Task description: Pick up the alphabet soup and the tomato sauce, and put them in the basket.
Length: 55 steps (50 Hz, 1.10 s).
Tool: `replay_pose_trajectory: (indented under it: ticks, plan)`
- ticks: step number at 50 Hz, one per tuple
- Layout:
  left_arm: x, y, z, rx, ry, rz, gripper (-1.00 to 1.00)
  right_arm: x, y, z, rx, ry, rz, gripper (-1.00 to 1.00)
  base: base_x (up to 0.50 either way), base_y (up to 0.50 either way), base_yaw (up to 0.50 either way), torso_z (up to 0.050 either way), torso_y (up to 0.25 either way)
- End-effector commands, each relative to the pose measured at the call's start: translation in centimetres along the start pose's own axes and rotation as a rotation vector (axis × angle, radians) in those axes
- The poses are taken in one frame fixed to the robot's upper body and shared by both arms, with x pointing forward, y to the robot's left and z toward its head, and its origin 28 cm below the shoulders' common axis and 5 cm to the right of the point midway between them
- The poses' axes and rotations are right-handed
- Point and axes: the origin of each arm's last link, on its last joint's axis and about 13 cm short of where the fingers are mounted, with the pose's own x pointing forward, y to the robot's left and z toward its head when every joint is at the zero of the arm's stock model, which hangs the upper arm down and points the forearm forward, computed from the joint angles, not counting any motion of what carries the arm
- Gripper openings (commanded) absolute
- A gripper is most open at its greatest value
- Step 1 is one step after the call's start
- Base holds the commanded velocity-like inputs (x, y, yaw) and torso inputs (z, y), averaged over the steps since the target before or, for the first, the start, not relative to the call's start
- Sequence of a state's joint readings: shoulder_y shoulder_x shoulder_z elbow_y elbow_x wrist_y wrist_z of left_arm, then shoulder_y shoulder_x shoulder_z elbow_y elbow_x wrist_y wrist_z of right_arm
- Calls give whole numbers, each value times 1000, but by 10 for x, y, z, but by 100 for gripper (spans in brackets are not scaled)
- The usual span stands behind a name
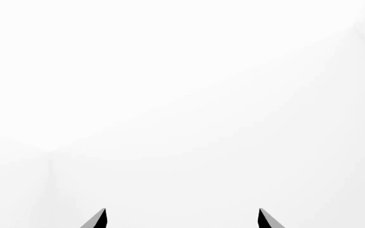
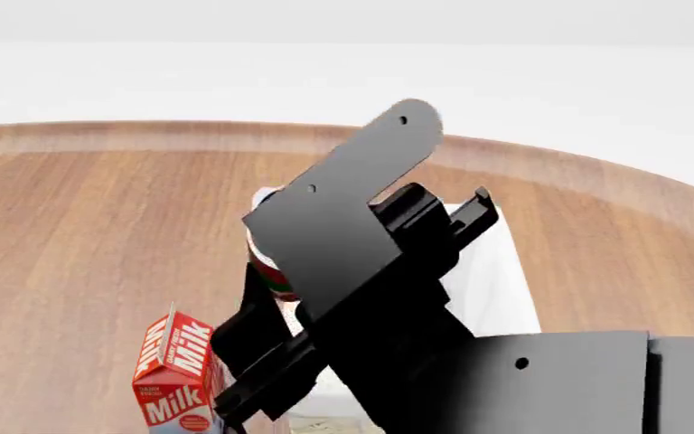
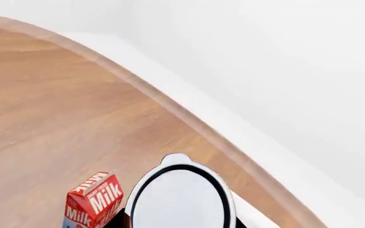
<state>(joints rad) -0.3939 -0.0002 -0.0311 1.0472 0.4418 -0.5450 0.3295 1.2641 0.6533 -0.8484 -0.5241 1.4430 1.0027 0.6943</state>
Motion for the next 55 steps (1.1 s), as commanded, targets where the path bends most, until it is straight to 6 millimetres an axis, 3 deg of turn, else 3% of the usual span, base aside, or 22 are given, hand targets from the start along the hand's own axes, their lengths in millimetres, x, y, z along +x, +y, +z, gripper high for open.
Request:
replay_pose_trajectory:
  ticks: [1,25,41,55]
  plan:
    - [-1,-2,0,-1,3,-4,100,32,-28,3,17,27,-97,-100,0,0,0,0,0]
    - [1,-1,0,-3,2,-5,100,114,-66,-16,150,139,-258,-100,0,0,0,0,0]
    - [-2,-1,-1,-4,8,-6,100,150,-80,-38,195,230,-352,-100,0,0,0,0,0]
    - [-4,-1,-2,-7,11,-8,100,167,-86,-58,275,314,-409,-100,0,0,0,0,0]
